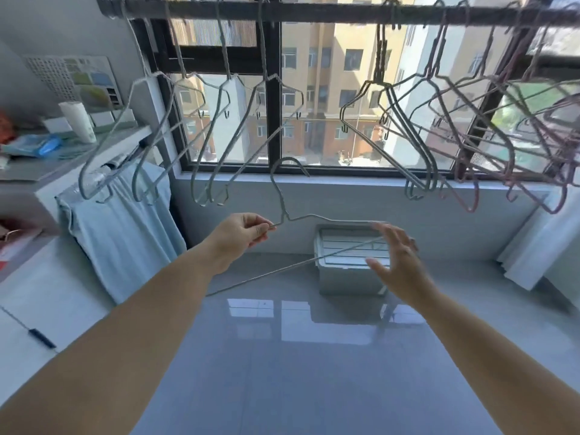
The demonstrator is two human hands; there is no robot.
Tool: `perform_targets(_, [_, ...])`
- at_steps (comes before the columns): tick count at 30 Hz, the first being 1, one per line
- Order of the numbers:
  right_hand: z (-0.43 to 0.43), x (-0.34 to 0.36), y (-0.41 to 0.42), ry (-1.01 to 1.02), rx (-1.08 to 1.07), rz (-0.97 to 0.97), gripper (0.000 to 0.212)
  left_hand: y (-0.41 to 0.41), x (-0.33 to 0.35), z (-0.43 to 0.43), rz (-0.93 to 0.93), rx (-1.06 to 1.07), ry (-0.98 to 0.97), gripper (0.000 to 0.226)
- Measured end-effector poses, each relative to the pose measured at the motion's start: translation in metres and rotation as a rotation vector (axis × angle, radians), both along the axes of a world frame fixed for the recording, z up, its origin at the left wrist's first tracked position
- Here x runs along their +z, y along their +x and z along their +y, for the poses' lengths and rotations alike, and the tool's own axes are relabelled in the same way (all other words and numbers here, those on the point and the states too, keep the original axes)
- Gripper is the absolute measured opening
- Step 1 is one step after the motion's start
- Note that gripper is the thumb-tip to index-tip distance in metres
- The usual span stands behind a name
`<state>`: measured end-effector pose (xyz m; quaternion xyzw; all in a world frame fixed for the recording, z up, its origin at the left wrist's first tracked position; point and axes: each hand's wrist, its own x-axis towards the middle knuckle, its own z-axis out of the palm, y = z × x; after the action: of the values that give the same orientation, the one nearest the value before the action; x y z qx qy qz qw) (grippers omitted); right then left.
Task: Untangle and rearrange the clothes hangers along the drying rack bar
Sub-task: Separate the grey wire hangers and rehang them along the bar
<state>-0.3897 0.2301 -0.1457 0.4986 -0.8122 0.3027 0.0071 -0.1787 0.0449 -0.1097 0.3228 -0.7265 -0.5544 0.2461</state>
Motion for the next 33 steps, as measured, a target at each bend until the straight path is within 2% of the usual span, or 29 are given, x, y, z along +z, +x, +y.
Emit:
perform_targets(4, [-0.014,0.000,0.050,0.062,0.211,-0.105,0.044,-0.008,0.004,0.003,0.093,0.064,0.199,0.019])
perform_targets(8, [-0.023,0.003,0.090,0.074,0.345,-0.245,0.032,-0.027,0.031,0.011,0.310,0.127,0.366,0.028])
perform_targets(12, [-0.030,0.016,0.114,0.137,0.388,-0.400,0.040,-0.041,0.050,0.006,0.384,0.169,0.390,0.028])
perform_targets(17, [-0.040,0.023,0.129,0.152,0.362,-0.431,0.048,-0.054,0.059,0.002,0.457,0.196,0.453,0.025])
perform_targets(20, [-0.043,0.022,0.136,0.067,0.304,-0.443,0.037,-0.063,0.066,0.005,0.486,0.183,0.513,0.024])
perform_targets(22, [-0.043,0.024,0.139,-0.080,0.240,-0.515,0.021,-0.070,0.073,0.008,0.509,0.155,0.569,0.021])
perform_targets(24, [-0.041,0.031,0.136,-0.239,0.166,-0.545,0.021,-0.075,0.085,0.012,0.543,0.088,0.606,0.017])
perform_targets(27, [-0.039,0.047,0.125,-0.408,0.093,-0.508,0.020,-0.081,0.101,0.018,0.525,-0.054,0.492,0.028])
perform_targets(31, [-0.049,0.073,0.109,-0.485,0.074,-0.498,0.016,-0.082,0.114,0.027,0.358,-0.106,0.068,0.042])
perform_targets(33, [-0.053,0.090,0.098,-0.482,0.075,-0.452,0.016,-0.080,0.118,0.031,0.318,-0.103,-0.074,0.048])
